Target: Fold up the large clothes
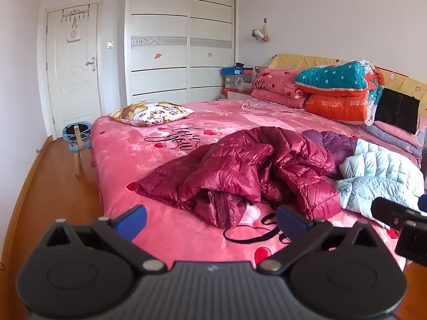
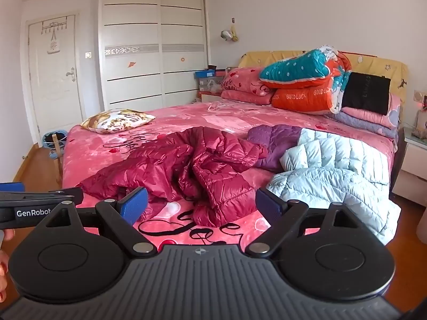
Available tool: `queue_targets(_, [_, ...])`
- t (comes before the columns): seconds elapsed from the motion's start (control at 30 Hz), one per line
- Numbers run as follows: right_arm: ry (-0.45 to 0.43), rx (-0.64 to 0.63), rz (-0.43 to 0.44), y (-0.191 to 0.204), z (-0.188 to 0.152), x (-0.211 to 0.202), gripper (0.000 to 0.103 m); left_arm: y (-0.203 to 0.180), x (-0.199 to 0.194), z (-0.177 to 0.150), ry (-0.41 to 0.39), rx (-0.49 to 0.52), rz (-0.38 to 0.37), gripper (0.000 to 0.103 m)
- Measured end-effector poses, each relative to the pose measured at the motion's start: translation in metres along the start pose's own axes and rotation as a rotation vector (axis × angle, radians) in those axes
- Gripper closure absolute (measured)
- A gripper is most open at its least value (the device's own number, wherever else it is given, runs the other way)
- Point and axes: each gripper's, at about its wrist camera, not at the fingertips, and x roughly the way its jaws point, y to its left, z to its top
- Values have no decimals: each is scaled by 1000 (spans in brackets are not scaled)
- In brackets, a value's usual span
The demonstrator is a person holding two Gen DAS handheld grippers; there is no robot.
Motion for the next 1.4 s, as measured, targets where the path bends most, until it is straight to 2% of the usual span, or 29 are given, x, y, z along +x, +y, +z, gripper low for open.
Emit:
queue_targets(0.33, [15, -30, 2, 7, -2, -1, 0, -6, 0, -5, 0, 5, -10, 1])
queue_targets(0.43, [17, -57, 3, 23, -3, -1, 0, -5, 0, -4, 1, 5, -10, 1])
queue_targets(0.5, [27, -20, 3, 10, -2, 3, 0, -5, 1, -4, 1, 6, -9, 1])
queue_targets(0.73, [23, -24, -1, 8, -3, 2, 0, -11, 7, -14, 5, 19, -15, 1])
queue_targets(1.4, [43, 4, -13, -1, -10, 11, 0, -12, 19, -16, 33, 22, -24, 1])
